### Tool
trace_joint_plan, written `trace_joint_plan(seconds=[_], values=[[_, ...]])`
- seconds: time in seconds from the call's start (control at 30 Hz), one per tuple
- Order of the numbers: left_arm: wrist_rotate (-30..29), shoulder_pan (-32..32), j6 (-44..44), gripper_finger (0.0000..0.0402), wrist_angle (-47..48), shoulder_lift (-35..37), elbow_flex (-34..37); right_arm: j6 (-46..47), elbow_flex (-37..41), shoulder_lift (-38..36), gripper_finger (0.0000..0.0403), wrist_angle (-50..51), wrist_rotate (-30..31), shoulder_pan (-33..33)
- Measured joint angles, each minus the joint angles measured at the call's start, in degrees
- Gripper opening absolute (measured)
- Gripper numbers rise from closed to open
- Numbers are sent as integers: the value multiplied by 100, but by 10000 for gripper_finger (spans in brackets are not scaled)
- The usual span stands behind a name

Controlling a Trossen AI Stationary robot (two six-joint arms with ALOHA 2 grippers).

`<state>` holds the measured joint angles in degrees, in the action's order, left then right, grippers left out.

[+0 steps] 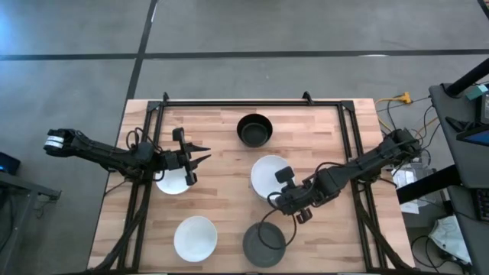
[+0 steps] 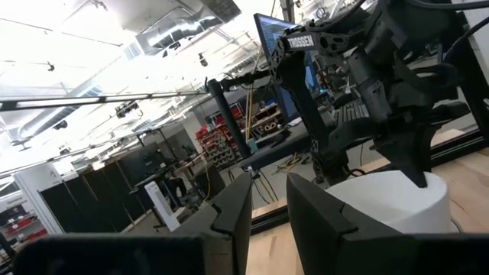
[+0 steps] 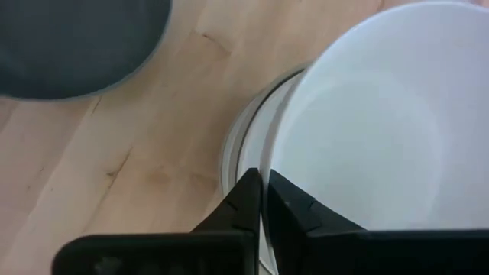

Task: Nest bowls inside each other
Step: Stack the white bowl on top of the other white bowl

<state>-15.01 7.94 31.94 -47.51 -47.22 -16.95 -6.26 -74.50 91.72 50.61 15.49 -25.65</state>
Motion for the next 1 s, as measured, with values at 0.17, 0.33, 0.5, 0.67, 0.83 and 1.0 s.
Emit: trace_joint_plan(seconds=[0.17, 0.33, 0.5, 0.67, 0.83, 1.0], values=[[0, -1, 0, 70, 0, 0, 0, 24, 11, 138, 10, -6, 107, 4], [-1, -2, 0, 70, 0, -2, 2, 19, 33, 368, 9, 25, 107, 4], [-2, 0, 0, 70, 1, -2, 6, -18, 39, 407, 9, 61, 108, 7], [-1, -1, 0, 70, 0, -1, 11, 12, 42, 407, 10, 63, 61, 17], [0, -1, 0, 70, 0, -2, 11, 244, 61, 407, 33, 66, -72, 102], [0, -1, 0, 70, -1, -2, 11, 336, 68, 407, 62, 106, -107, 218]])
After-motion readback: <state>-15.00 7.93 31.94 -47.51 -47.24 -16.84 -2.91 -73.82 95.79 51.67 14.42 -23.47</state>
